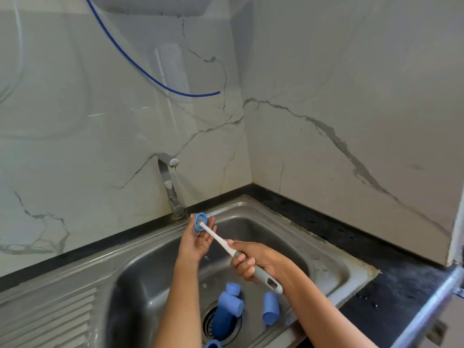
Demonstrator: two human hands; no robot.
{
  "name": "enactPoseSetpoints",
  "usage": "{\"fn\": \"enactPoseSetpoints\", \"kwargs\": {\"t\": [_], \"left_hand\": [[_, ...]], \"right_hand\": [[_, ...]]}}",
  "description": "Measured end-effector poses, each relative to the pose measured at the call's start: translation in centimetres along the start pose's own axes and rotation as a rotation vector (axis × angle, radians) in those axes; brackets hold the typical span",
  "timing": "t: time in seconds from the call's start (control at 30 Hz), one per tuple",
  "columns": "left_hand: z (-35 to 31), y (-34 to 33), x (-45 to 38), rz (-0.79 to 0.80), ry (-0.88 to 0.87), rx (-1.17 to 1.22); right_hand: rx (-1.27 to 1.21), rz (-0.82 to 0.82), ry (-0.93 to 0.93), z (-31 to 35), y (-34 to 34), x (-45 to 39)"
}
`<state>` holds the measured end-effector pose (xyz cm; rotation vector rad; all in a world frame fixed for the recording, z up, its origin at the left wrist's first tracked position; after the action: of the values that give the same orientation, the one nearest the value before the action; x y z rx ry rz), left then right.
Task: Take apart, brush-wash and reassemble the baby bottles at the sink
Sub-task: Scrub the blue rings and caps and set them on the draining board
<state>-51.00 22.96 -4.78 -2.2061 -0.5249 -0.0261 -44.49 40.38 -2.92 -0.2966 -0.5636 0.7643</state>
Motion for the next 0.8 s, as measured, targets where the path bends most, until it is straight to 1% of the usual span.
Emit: {"fn": "enactPoseSetpoints", "kwargs": {"t": [0.03, 0.13, 0.17, 0.2, 0.23, 0.27, 0.37, 0.43, 0.47, 0.53, 0.63, 0.7, 0.8], "left_hand": [[-0.1, -0.1, -0.1, -0.026, -0.021, -0.047], [-0.4, 0.7, 0.0, -0.212, -0.099, -0.190], [-0.6, 1.2, 0.1, -0.274, -0.120, -0.209], [-0.7, 1.6, 0.3, -0.307, -0.126, -0.212], [-0.7, 1.9, 0.5, -0.306, -0.108, -0.202], [-0.5, 2.0, 0.8, -0.288, -0.068, -0.172], [-0.2, 2.3, 1.3, -0.251, 0.030, -0.007], [-0.2, 2.4, 1.5, -0.254, 0.034, 0.091], [-0.3, 2.4, 1.7, -0.269, 0.013, 0.123], [-0.6, 2.3, 2.2, -0.309, -0.070, 0.118], [-1.0, 3.0, 3.0, -0.436, -0.186, 0.027], [-0.6, 3.5, 3.2, -0.468, -0.181, 0.015], [-0.1, 3.2, 3.3, -0.423, -0.123, 0.061]], "right_hand": [[0.163, -0.055, 0.077, 0.2, 0.2, 0.0], [1.034, -0.365, 0.363, 1.4, 0.4, 0.2], [1.266, -0.425, 0.404, 1.7, 0.4, 0.1], [1.403, -0.451, 0.414, 1.8, 0.4, 0.0], [1.439, -0.441, 0.410, 1.8, 0.3, -0.1], [1.356, -0.383, 0.396, 1.5, 0.3, -0.2], [0.795, -0.173, 0.243, 0.4, 0.6, 0.1], [0.607, -0.110, 0.145, 0.3, 0.6, 0.2], [0.582, -0.089, 0.129, 0.3, 0.5, 0.2], [0.658, -0.094, 0.154, 0.5, 0.1, 0.3], [1.034, -0.201, 0.279, 0.9, 0.0, 0.7], [1.196, -0.255, 0.315, 1.3, 0.2, 0.9], [1.246, -0.268, 0.332, 1.7, 0.5, 1.1]]}}
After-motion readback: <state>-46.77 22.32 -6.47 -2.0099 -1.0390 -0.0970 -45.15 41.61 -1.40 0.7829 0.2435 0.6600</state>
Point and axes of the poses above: each hand's wrist, its own x-axis away from the middle knuckle, its own y-axis out of the back of the hand, z = x × y, the point moved 6 cm from there along -x, towards the middle knuckle, and after that the axes turned 2 degrees about -y, right-handed, at the moved point
